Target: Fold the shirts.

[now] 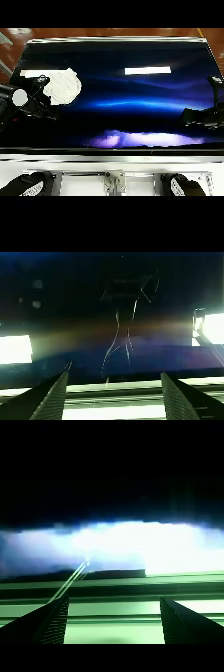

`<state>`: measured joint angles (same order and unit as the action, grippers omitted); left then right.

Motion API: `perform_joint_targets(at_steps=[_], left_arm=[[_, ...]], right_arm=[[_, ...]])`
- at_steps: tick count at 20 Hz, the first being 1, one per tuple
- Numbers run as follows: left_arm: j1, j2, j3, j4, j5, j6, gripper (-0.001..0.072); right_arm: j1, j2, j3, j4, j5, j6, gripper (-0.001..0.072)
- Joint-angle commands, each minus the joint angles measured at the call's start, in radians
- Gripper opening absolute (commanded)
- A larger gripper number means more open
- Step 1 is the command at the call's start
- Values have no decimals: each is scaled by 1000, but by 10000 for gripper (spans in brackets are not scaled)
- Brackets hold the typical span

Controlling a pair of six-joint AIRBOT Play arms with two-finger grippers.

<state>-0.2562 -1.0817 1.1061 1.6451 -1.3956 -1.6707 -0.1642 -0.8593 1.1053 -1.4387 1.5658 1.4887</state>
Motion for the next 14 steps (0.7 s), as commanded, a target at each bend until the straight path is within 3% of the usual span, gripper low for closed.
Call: perform_joint_targets(at_steps=[1,5,11,14], left_arm=[[0,-1,0,0,0,0,696],[0,-1,0,0,0,0,696],[0,-1,0,0,0,0,696],[3,-4,-1,16,135,168,696]], right_arm=[[1,1,0,0,0,0,693],[1,1,0,0,0,0,693],[1,0,0,2,-142,3,693],[1,0,0,55,-207,4,692]])
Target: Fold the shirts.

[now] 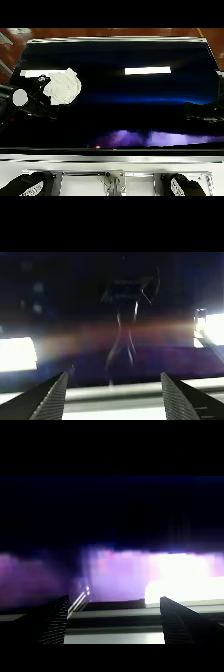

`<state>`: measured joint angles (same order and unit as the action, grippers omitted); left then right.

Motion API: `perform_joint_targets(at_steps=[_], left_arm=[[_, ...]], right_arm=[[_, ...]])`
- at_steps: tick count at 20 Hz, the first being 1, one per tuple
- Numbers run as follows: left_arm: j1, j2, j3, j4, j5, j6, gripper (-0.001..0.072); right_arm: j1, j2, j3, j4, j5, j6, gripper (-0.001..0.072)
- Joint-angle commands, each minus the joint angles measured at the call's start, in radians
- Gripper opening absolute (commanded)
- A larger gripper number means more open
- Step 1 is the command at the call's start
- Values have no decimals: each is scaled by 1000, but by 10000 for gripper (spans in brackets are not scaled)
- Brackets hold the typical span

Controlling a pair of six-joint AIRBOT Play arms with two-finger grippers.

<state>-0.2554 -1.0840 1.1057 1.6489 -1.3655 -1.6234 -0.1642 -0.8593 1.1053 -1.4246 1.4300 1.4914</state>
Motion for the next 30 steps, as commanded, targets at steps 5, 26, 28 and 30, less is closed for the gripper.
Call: perform_joint_targets(at_steps=[5,26,28,30], left_arm=[[-1,-1,0,-31,357,47,696],[342,-882,754,-121,338,-12,716],[333,-927,785,-125,339,-13,716],[324,-951,786,-145,340,-13,716]], right_arm=[[1,0,0,81,-44,0,685],[1,0,0,91,0,86,685],[1,0,0,91,-4,88,685],[1,0,0,91,-3,101,685]])
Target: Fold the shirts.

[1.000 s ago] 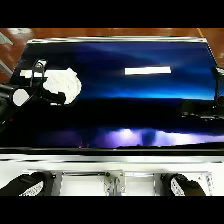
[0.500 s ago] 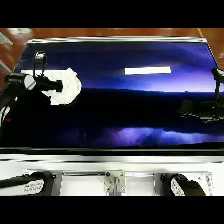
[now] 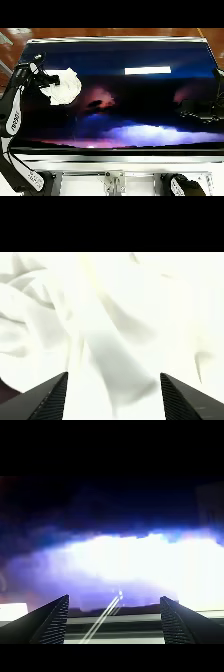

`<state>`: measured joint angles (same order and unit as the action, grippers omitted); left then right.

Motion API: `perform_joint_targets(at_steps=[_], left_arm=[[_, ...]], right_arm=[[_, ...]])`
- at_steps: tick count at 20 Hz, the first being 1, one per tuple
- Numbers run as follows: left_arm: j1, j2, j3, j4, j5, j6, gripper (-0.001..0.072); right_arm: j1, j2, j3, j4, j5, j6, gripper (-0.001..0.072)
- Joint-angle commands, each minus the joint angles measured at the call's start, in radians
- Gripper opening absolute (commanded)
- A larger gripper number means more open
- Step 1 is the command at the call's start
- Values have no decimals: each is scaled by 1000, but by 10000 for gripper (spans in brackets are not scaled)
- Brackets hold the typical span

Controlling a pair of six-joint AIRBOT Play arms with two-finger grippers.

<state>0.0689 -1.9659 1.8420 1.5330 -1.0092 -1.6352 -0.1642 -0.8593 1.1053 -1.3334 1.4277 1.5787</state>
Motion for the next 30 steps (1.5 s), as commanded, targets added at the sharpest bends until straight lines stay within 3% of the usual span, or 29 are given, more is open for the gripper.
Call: perform_joint_targets(at_steps=[1,3,4,5,6,9,11,17,22,27,30], left_arm=[[-4,-79,50,-43,-19,-1,715],[-10,-94,50,-71,-35,-2,710],[-13,-98,50,-77,-45,-2,604],[-14,-98,50,-78,-59,-2,277],[-15,-95,50,-82,-86,-1,35],[-18,-61,77,-95,-193,0,35],[-32,26,85,-144,-220,72,35],[-241,473,85,-209,-196,96,35],[-522,674,85,-205,-216,-21,35],[-798,649,-18,-159,-208,-114,35],[-943,592,-188,-160,-77,-153,35]], right_arm=[[1,0,0,0,-1,19,685],[1,0,0,0,0,20,685],[1,0,0,0,0,20,685],[1,0,0,0,-1,20,685],[1,0,0,0,-2,20,685],[1,0,0,-5,-3,20,685],[1,0,0,-11,-7,11,685],[1,0,0,-11,-95,-20,685],[1,1,0,-66,-50,-96,685],[1,1,0,-117,150,-162,685],[1,1,0,-113,192,-161,685]])
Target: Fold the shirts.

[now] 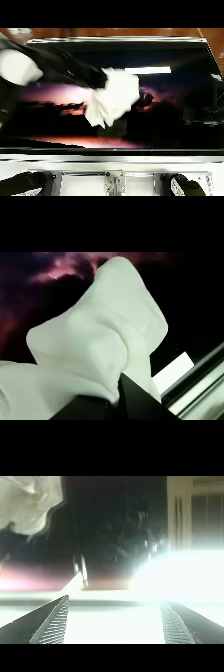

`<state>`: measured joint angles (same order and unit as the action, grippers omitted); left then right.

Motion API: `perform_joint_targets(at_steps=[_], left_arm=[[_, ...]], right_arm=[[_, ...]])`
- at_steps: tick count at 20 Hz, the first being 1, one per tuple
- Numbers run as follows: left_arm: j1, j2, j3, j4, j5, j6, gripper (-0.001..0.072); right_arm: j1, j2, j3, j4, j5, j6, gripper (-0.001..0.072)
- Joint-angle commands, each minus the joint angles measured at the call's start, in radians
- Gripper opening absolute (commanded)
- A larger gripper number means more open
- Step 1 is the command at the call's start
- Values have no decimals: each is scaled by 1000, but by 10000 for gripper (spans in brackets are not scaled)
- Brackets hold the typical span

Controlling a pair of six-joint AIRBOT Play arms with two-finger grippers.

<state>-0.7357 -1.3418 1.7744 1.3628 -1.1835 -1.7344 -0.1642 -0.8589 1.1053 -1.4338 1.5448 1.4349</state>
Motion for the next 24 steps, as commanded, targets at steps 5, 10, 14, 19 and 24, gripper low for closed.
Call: perform_joint_targets(at_steps=[5,10,14,19,24], left_arm=[[-304,-220,-278,-59,343,-181,35],[-193,-190,-252,-113,291,-164,623],[88,-44,-262,-85,21,-38,623],[346,38,-527,-245,-72,35,667],[299,-14,-856,-551,192,176,665]], right_arm=[[1,0,0,-16,63,-18,685],[1,0,0,-48,23,-18,685],[1,0,0,-152,-46,-15,685],[1,0,0,-199,-113,-7,685],[-82,0,-102,-158,-125,-23,685]])
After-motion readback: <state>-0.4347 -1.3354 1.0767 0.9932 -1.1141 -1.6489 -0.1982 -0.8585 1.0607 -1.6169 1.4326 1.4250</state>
